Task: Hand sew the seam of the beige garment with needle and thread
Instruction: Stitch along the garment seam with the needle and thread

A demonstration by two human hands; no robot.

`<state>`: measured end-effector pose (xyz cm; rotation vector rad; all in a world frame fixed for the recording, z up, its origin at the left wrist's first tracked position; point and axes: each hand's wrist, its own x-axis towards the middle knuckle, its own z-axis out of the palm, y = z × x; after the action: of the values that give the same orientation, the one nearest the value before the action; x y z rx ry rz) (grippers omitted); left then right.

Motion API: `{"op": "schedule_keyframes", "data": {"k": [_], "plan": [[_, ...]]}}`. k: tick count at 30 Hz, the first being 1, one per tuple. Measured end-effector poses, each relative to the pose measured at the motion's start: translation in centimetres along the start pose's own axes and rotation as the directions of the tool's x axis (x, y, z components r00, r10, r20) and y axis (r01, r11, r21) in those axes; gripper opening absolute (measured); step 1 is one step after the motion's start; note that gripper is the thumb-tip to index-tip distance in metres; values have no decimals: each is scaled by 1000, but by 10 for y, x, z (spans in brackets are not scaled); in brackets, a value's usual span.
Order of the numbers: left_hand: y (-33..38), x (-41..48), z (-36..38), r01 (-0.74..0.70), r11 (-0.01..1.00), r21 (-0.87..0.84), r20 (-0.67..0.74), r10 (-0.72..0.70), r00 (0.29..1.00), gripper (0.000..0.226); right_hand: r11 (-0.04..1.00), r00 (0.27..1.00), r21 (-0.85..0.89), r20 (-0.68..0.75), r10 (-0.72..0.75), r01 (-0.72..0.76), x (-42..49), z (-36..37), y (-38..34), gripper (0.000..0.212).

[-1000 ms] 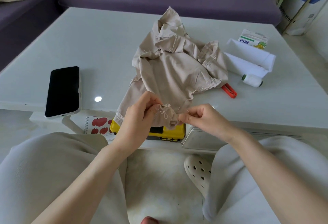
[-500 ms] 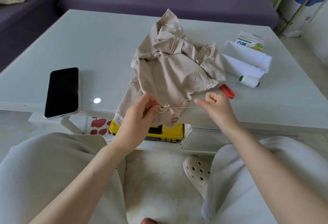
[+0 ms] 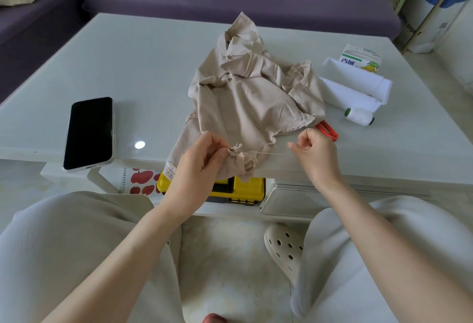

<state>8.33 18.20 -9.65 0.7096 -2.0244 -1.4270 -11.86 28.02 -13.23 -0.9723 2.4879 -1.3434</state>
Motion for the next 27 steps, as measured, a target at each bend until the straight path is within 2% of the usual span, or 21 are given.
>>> {"op": "schedule_keyframes", "data": {"k": [2, 5, 8, 11, 14, 18, 25, 27], "plan": [[0, 0, 0, 23, 999, -43, 7, -23, 1000, 11, 1000, 997, 29, 78, -6, 4, -4, 2, -3, 16], [0, -1, 0, 57, 997, -56, 5, -57, 998, 12, 996, 993, 93, 117, -26, 16, -12, 2, -13, 20], [0, -1, 1, 93, 994, -53, -5, -93, 996, 14, 972, 975, 225, 190, -110, 66, -22, -3, -30, 14], [0, 0, 3, 117, 992, -53, 14, -117, 993, 15, 919, 893, 394, 401, -204, 33, -32, -2, -45, 20], [3, 0, 5, 112, 992, -56, -2, -113, 994, 16, 933, 827, 359, 519, -215, 18, -38, 7, -52, 26], [5, 1, 5, 101, 994, -52, -71, -104, 992, 17, 955, 845, 295, 503, -182, 30, -37, 13, -49, 22], [1, 3, 6, 129, 990, -54, -83, -133, 988, 20, 965, 843, 262, 521, -133, -10, -35, 12, -49, 22], [0, 3, 6, 133, 989, -62, -65, -137, 989, 18, 958, 866, 286, 476, -152, 10, -33, 9, -49, 27]]}}
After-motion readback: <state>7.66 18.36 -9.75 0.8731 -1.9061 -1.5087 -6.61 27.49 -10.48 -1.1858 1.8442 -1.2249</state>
